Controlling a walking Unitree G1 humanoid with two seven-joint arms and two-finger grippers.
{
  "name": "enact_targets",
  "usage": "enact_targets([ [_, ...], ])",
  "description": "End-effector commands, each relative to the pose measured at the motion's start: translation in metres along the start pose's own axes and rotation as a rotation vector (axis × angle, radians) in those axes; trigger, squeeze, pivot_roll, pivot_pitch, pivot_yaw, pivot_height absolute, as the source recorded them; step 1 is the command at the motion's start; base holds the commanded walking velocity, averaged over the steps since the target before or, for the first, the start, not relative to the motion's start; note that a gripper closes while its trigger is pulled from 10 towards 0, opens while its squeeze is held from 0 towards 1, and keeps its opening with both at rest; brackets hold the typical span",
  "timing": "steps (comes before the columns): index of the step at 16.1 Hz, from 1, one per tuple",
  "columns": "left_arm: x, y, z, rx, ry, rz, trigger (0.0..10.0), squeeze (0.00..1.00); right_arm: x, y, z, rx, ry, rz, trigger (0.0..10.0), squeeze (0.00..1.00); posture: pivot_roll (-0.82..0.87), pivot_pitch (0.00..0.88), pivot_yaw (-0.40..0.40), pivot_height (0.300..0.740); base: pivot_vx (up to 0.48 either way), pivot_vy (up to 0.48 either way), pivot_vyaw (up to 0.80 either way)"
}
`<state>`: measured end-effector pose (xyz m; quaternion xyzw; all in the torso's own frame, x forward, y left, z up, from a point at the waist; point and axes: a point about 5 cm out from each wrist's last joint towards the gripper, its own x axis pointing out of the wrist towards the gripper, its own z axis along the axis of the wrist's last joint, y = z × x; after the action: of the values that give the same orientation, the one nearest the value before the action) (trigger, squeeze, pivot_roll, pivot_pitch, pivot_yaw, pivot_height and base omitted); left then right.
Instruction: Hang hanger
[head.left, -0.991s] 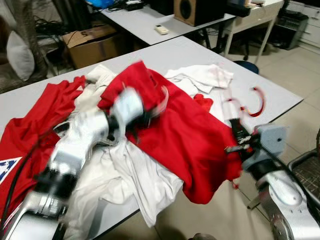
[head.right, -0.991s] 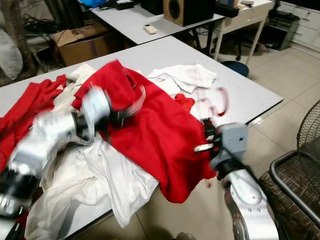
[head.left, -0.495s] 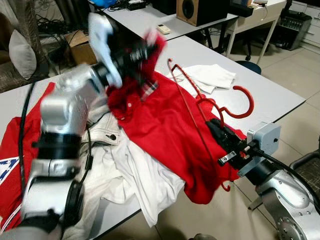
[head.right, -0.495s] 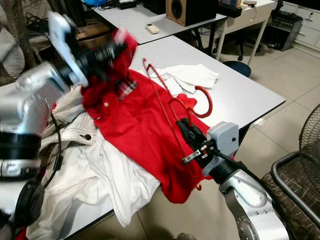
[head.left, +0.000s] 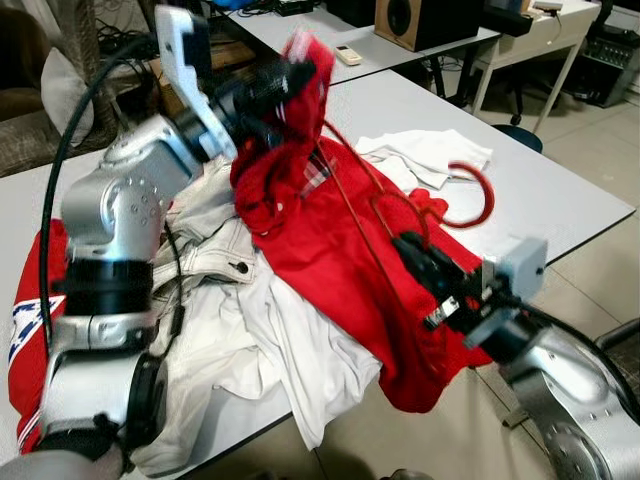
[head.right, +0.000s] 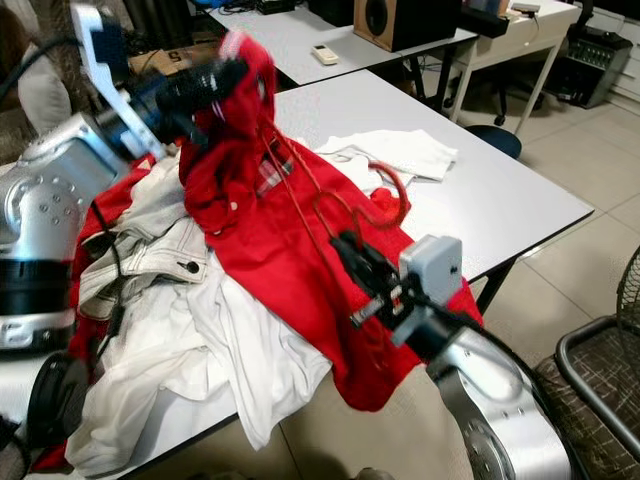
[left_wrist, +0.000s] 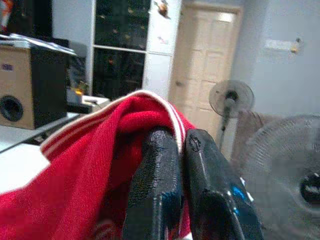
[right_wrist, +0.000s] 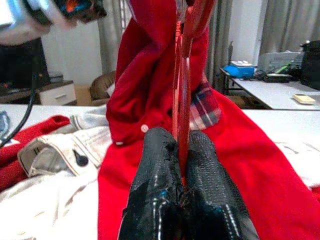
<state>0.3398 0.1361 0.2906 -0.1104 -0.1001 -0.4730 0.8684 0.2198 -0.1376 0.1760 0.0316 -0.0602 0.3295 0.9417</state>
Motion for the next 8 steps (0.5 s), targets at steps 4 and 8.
enact_targets([
  [4,-0.001,-0.026,0.002,0.035,0.039,-0.204,0.0,0.0,0.009,-0.009,0.0,0.028,-0.009,0.031,10.0,0.0,-0.19,0.0,0.065,0.74,0.0,0.0,0.0],
  [8,-0.007,-0.026,0.01,0.033,0.011,-0.202,0.0,0.0,0.02,-0.024,0.003,0.129,-0.038,-0.058,10.0,0.0,-0.19,0.0,0.06,0.74,0.0,0.0,0.0],
])
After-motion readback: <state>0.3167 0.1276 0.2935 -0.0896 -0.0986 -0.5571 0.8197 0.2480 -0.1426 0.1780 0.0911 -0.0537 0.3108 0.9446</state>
